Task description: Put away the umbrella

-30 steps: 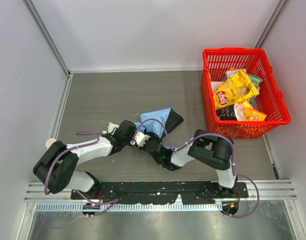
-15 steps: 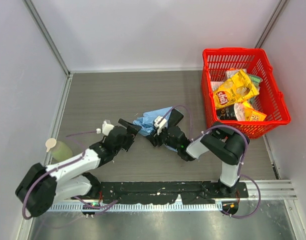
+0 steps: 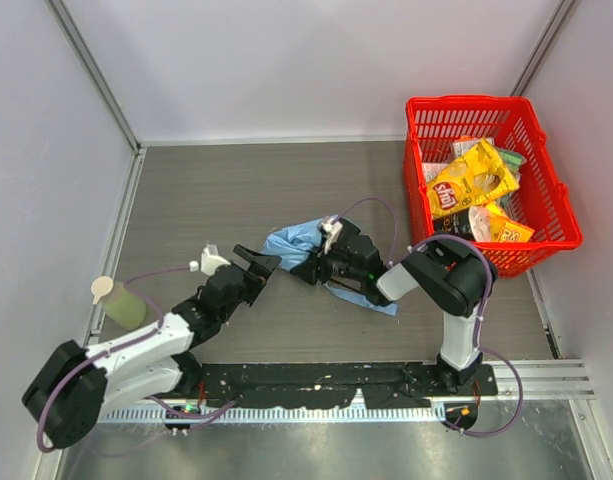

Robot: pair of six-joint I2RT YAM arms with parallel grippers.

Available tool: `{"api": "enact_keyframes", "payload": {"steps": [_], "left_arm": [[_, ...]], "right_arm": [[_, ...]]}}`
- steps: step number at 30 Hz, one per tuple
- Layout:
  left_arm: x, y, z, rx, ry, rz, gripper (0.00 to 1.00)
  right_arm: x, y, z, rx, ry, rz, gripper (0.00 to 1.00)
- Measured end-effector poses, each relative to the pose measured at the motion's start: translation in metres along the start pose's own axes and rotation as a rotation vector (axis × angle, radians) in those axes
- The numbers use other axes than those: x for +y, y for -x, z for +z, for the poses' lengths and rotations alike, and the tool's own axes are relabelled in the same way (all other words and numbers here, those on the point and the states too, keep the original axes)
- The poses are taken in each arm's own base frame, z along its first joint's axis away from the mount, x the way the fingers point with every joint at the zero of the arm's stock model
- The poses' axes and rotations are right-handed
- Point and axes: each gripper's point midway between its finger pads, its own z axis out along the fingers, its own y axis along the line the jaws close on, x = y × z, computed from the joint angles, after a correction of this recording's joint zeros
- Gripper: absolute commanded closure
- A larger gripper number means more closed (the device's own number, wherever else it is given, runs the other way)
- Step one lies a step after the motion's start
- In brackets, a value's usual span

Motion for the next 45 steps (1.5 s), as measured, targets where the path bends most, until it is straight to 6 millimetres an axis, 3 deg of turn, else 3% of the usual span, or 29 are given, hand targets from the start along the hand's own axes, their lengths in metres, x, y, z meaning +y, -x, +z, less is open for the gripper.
{"api": "enact_keyframes", "payload": {"steps": [9, 15, 23, 27, 29, 30, 33, 34, 36, 40, 45], "left_arm": [[0.010, -0.020, 0.050, 0.012, 0.039, -0.028, 0.00], [0.004, -0.018, 0.077, -0.008, 0.013, -0.060, 0.04], [0.003, -0.019, 0.102, 0.013, -0.012, -0.072, 0.53], [0.005, -0.021, 0.106, 0.027, -0.024, -0.080, 0.90], [0.005, -0.021, 0.106, 0.034, -0.026, -0.088, 0.97], [0.005, -0.021, 0.107, 0.036, -0.026, -0.091, 1.00], [0.004, -0.021, 0.106, 0.044, -0.017, -0.093, 1.00], [0.004, -0.021, 0.106, 0.047, -0.012, -0.089, 1.00], [0.005, -0.023, 0.104, 0.059, 0.003, -0.085, 1.00], [0.007, -0.025, 0.100, 0.079, 0.019, -0.078, 1.00], [0.009, -0.025, 0.095, 0.088, 0.036, -0.077, 1.00]], "right_arm": [[0.008, -0.002, 0.007, 0.031, 0.082, 0.064, 0.99], [0.003, 0.000, 0.008, 0.040, 0.086, 0.101, 0.99], [-0.005, 0.001, 0.011, 0.044, 0.073, 0.112, 0.99], [-0.009, 0.001, 0.010, 0.045, 0.059, 0.117, 0.99], [-0.010, 0.000, 0.010, 0.046, 0.052, 0.121, 0.99], [-0.011, 0.000, 0.010, 0.044, 0.048, 0.121, 0.87], [-0.013, 0.001, 0.008, 0.046, 0.032, 0.124, 0.66], [-0.013, 0.001, 0.008, 0.053, 0.019, 0.128, 0.30], [-0.012, 0.001, 0.005, 0.073, -0.007, 0.137, 0.22], [0.003, 0.004, -0.009, 0.143, -0.061, 0.130, 0.21], [0.008, -0.010, -0.053, 0.304, -0.262, 0.111, 0.21]]}}
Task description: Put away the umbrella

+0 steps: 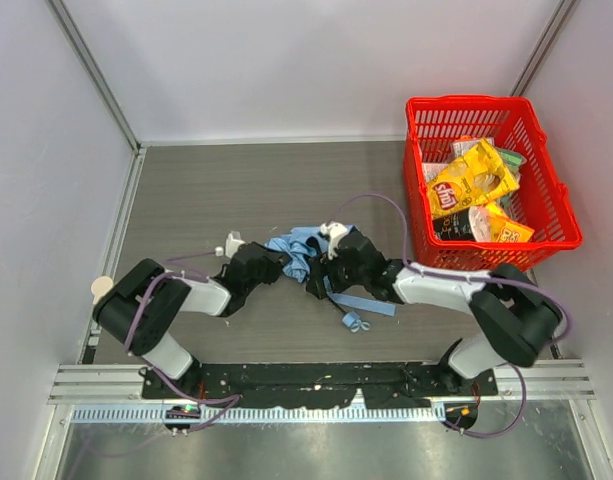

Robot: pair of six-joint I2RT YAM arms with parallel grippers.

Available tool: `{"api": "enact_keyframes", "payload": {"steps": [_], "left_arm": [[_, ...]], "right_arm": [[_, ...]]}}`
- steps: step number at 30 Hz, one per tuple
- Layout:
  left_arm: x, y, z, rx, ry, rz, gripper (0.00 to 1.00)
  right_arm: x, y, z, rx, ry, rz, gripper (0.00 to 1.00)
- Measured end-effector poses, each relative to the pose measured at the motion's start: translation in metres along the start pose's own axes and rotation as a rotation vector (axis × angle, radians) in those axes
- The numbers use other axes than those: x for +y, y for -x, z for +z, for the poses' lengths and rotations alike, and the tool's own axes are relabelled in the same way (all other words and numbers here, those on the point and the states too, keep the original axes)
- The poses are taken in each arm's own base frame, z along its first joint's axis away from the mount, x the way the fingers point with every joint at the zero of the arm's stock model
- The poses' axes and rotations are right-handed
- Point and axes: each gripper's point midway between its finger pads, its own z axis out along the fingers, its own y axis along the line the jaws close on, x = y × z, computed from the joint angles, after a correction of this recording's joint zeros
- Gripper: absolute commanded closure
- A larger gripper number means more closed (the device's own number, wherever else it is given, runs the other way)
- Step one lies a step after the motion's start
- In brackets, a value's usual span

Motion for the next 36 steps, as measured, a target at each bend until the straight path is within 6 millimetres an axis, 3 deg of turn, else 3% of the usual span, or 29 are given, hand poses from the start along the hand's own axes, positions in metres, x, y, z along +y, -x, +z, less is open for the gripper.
{"api": "enact_keyframes", "payload": {"steps": [2, 5, 10, 14, 18, 23, 31, 33, 36], "left_arm": [[0.002, 0.000, -0.003, 0.003, 0.011, -0.005, 1.00], [0.006, -0.001, -0.009, 0.012, 0.046, -0.019, 1.00], [0.010, -0.003, -0.018, 0.027, 0.128, -0.034, 1.00], [0.014, -0.003, -0.027, 0.033, 0.187, -0.040, 1.00], [0.018, -0.004, -0.034, 0.036, 0.213, -0.041, 1.00], [0.019, -0.001, -0.034, 0.024, 0.222, -0.063, 1.00], [0.022, -0.002, -0.043, 0.021, 0.247, -0.062, 1.00], [0.024, -0.002, -0.045, 0.021, 0.264, -0.074, 1.00], [0.026, -0.002, -0.049, 0.018, 0.290, -0.089, 1.00]], "right_arm": [[0.002, -0.006, -0.015, 0.031, -0.083, -0.060, 0.19], [0.025, -0.007, -0.033, 0.043, -0.146, -0.230, 0.16], [0.056, 0.015, -0.035, -0.003, -0.173, -0.482, 0.12], [0.050, 0.037, -0.013, -0.024, -0.231, -0.641, 0.08], [0.037, 0.041, 0.011, -0.001, -0.237, -0.745, 0.08], [0.029, 0.048, 0.027, 0.019, -0.147, -0.760, 0.03], [0.021, 0.028, 0.052, 0.088, -0.019, -0.630, 0.05], [0.024, 0.022, 0.056, 0.093, -0.015, -0.623, 0.08], [0.026, 0.018, 0.058, 0.075, -0.049, -0.618, 0.22]]}}
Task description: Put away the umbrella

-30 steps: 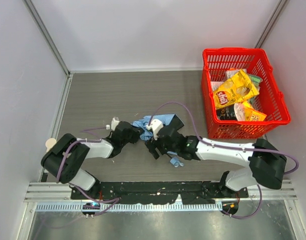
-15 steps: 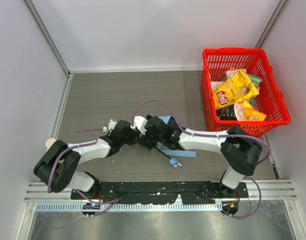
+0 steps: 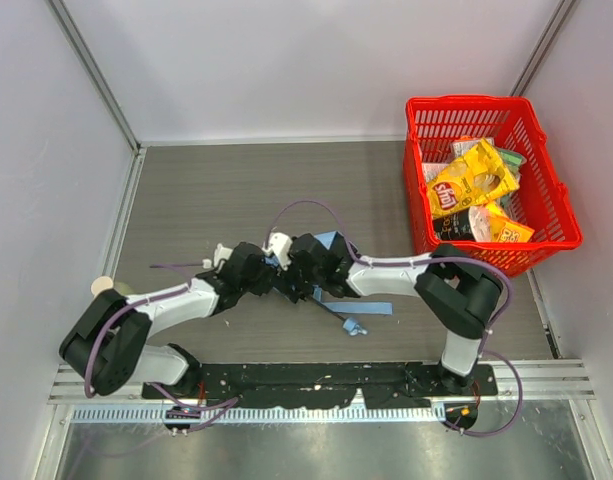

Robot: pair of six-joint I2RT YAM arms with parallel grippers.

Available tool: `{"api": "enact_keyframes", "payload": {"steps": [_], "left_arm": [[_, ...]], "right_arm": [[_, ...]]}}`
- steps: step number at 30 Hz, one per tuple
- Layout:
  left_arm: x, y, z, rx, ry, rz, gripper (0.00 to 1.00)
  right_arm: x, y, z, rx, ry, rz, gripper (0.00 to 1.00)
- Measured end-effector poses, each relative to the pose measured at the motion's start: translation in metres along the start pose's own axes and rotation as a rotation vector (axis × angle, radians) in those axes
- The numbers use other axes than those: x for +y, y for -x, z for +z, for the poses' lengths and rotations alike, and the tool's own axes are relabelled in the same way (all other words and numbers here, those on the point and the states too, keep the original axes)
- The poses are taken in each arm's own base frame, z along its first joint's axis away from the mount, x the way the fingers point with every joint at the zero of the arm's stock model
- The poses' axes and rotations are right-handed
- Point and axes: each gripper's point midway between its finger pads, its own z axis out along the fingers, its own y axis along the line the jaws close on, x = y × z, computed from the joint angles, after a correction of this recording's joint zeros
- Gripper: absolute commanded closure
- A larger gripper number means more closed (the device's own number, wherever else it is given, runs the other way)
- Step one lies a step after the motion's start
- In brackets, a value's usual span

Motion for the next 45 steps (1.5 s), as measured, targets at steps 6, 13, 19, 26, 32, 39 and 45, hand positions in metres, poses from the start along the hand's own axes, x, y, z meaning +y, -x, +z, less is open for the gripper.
{"api": "enact_keyframes", "payload": {"steps": [6, 13, 19, 26, 32, 39, 45], "left_arm": [[0.001, 0.005, 0.000, -0.040, 0.029, -0.026, 1.00], [-0.005, 0.007, -0.002, -0.083, 0.009, -0.021, 0.80], [-0.001, 0.012, -0.019, -0.109, -0.040, 0.037, 0.10], [0.013, 0.020, -0.023, -0.136, -0.090, 0.091, 0.00], [0.000, 0.015, -0.009, -0.128, -0.138, 0.098, 0.00], [-0.015, 0.012, 0.003, -0.130, -0.155, 0.097, 0.00], [-0.020, 0.013, 0.013, -0.150, -0.128, 0.095, 0.30]], "right_arm": [[0.003, -0.005, 0.010, 0.003, -0.089, 0.064, 0.68], [0.004, -0.007, 0.010, -0.097, -0.119, 0.082, 0.99], [0.004, -0.005, 0.011, -0.175, 0.000, 0.144, 0.99], [-0.008, -0.008, 0.009, -0.204, 0.148, 0.270, 0.99], [-0.005, -0.005, 0.009, -0.223, 0.312, 0.374, 0.99], [0.006, -0.005, 0.000, -0.225, 0.488, 0.487, 0.99], [0.010, -0.005, -0.005, -0.209, 0.582, 0.553, 0.99]]}}
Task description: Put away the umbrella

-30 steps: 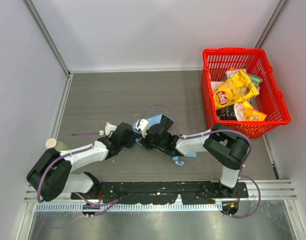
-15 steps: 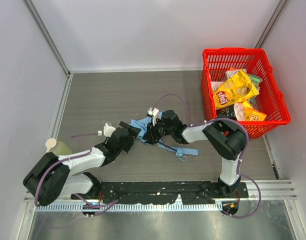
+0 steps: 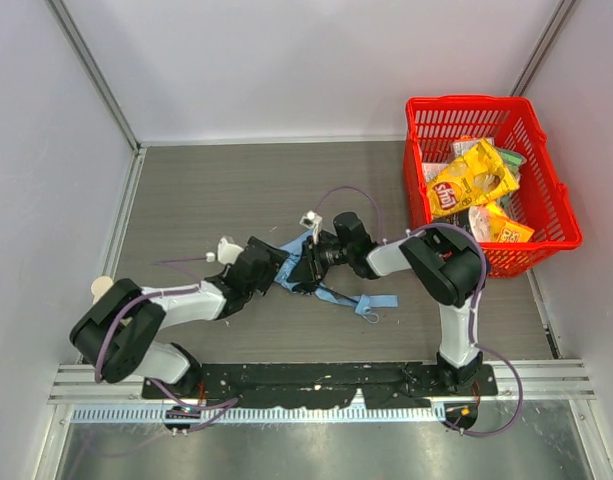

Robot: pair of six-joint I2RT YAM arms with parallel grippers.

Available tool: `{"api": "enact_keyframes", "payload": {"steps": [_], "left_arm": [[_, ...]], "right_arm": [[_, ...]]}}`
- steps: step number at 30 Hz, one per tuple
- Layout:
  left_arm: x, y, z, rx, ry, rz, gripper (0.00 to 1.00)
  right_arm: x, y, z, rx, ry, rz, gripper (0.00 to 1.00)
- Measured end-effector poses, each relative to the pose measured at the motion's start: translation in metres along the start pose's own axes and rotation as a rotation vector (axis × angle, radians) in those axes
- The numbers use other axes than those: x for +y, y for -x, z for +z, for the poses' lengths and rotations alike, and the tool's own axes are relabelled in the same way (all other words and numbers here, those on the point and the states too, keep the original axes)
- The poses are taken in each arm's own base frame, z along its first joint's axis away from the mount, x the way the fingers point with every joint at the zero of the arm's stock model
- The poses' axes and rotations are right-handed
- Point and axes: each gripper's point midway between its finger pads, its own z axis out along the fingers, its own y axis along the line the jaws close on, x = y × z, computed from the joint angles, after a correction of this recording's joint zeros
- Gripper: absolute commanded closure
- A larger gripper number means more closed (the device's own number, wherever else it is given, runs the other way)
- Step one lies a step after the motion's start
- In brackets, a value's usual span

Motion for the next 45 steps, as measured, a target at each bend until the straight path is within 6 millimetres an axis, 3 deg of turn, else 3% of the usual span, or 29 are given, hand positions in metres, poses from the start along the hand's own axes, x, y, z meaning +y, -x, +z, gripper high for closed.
{"api": "enact_keyframes", "payload": {"steps": [3, 7, 10, 11, 14, 17, 19, 24, 28, 32, 34, 36, 40, 45], "left_arm": [[0.005, -0.002, 0.006, -0.003, -0.015, 0.016, 0.47], [0.008, -0.003, 0.007, 0.001, -0.066, -0.003, 0.93], [0.004, -0.001, 0.007, 0.003, -0.090, -0.044, 1.00], [0.006, -0.001, 0.007, 0.005, -0.087, -0.036, 1.00], [0.008, -0.002, 0.007, 0.009, -0.086, -0.031, 1.00], [0.007, -0.006, 0.003, 0.032, -0.097, -0.024, 1.00], [0.004, -0.008, -0.001, 0.052, -0.117, -0.014, 1.00], [0.001, -0.005, -0.016, 0.085, -0.201, 0.027, 1.00], [-0.008, 0.001, -0.032, 0.097, -0.294, 0.105, 1.00], [-0.032, 0.012, -0.049, 0.083, -0.412, 0.180, 1.00], [-0.041, 0.016, -0.057, 0.079, -0.460, 0.216, 1.00], [-0.050, 0.020, -0.067, 0.073, -0.511, 0.244, 1.00], [-0.066, 0.024, -0.085, 0.075, -0.607, 0.292, 1.00], [-0.072, 0.019, -0.096, 0.113, -0.665, 0.325, 1.00]], "right_arm": [[-0.001, 0.001, 0.000, 0.003, 0.022, 0.030, 0.99], [-0.003, -0.001, 0.000, 0.012, 0.024, 0.056, 0.99], [-0.004, -0.001, 0.000, 0.013, 0.021, 0.072, 0.95], [-0.005, -0.001, -0.001, 0.016, 0.017, 0.077, 0.91], [-0.004, -0.001, -0.001, 0.038, -0.017, 0.078, 0.63], [-0.002, -0.002, -0.006, 0.070, -0.091, 0.089, 0.44], [-0.001, 0.001, -0.014, 0.088, -0.177, 0.103, 0.41], [0.011, 0.012, -0.047, 0.101, -0.360, 0.137, 0.36], [0.044, 0.034, -0.085, 0.016, -0.421, 0.132, 0.32], [0.076, 0.049, -0.126, -0.096, -0.459, 0.093, 0.49], [0.079, 0.039, -0.133, -0.100, -0.465, 0.098, 0.50], [0.076, 0.016, -0.135, -0.074, -0.459, 0.117, 0.45], [0.070, -0.039, -0.132, 0.026, -0.437, 0.182, 0.44], [0.086, -0.042, -0.113, 0.049, -0.360, 0.124, 0.41]]}}
